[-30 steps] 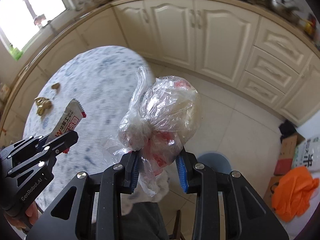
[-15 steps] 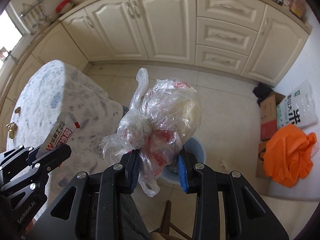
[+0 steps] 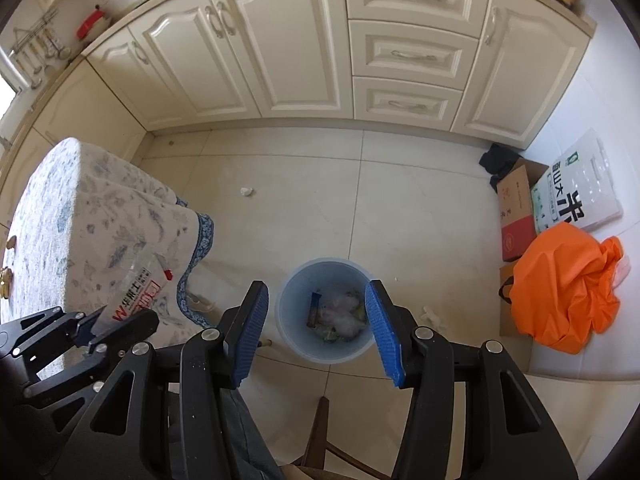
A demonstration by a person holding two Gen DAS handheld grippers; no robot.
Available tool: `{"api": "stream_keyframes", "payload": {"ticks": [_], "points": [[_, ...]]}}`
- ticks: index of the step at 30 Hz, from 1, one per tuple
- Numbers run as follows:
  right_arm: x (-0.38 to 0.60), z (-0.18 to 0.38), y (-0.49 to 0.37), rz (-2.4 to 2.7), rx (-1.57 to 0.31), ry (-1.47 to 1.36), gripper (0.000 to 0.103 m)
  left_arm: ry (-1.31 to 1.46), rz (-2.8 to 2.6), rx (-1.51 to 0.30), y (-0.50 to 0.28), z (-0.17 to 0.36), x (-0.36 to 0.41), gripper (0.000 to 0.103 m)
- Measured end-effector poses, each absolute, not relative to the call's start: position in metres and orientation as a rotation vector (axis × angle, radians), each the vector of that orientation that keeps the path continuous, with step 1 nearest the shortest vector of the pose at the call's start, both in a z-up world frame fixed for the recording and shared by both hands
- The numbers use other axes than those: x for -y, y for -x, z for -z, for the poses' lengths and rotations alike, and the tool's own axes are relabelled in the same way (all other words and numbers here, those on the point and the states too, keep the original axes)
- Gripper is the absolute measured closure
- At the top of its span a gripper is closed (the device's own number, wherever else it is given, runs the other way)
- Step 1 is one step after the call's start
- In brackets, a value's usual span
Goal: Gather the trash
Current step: 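Open both tools to drop the items into the blue bin, then move both open tools back to the table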
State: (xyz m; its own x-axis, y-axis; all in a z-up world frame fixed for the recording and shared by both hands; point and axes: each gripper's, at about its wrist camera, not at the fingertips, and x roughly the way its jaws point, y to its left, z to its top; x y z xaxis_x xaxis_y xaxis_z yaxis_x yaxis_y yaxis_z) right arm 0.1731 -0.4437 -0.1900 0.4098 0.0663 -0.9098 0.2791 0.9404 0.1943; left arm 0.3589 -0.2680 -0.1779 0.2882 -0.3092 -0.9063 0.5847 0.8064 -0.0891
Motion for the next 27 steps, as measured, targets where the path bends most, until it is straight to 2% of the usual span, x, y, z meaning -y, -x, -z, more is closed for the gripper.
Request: {"api": "stream_keyframes", "payload": {"ticks": [2,3,4,5,6,14,27], "points": [[0.446,0.193,-0.172,0.14,-1.152,-0.343,0.051,-0.271,0.618,-1.151,-0.364,0.182,0.274,0.08],[0.447,0.194,-0.171,0.143,-1.155,-0.342,0.051,-0.28,0.617,-1.163,-0.366,0.184,0.278,0.054],[0.448,0.195,-0.171,0.145,-1.158,-0.344,0.051,-0.292,0.612,-1.167,-0.367,0.186,0.282,0.022],[0.449,0.196,-0.17,0.147,-1.162,-0.347,0.051,-0.293,0.609,-1.156,-0.367,0.185,0.285,0.013],[0.449,0.196,-0.169,0.147,-1.163,-0.349,0.051,-0.285,0.606,-1.128,-0.367,0.184,0.285,0.01],[0.455,0.199,-0.163,0.157,-1.168,-0.369,0.051,-0.274,0.56,-1.13,-0.365,0.194,0.281,0.01],[0.451,0.191,-0.156,0.166,-1.158,-0.349,0.051,-0.248,0.557,-1.114,-0.35,0.179,0.254,0.01]]}}
